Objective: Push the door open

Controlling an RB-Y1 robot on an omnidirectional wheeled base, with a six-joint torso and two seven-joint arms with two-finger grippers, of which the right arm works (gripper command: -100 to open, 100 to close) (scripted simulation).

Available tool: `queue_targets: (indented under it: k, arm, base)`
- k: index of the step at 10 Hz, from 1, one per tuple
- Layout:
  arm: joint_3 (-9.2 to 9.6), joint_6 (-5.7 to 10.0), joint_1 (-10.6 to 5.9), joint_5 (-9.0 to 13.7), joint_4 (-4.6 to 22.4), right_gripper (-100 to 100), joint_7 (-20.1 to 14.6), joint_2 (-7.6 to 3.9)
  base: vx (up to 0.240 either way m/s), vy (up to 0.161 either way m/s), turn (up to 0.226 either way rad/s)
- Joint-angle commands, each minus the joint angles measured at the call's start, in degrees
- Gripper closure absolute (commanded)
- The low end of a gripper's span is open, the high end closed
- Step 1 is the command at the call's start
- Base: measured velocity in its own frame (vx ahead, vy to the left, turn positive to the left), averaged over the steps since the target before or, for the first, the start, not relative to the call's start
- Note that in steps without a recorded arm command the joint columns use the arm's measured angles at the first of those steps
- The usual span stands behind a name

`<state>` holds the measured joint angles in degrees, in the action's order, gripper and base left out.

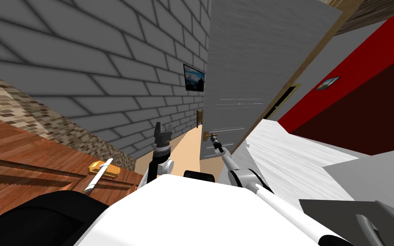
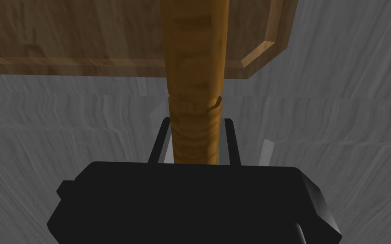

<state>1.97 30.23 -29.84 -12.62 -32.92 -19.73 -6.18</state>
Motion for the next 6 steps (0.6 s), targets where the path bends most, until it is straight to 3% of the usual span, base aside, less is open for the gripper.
queue_targets:
  k: [1,3,6]
  arm:
    - [-1.04,-0.69,0.11,0.5,-1.1,100,0.4,-0.63]
    - [-1.7,-0.76,0.2,0.8,-1.0,100,0.8,-0.83]
    - [-4.2,-1.03,0.56,2.1,-1.0,100,2.4,-1.59]
  base:
    - [0.126,0.134,-0.055]
    - [0.168,0.131,-0.056]
    - [0.191,0.166,-0.061]
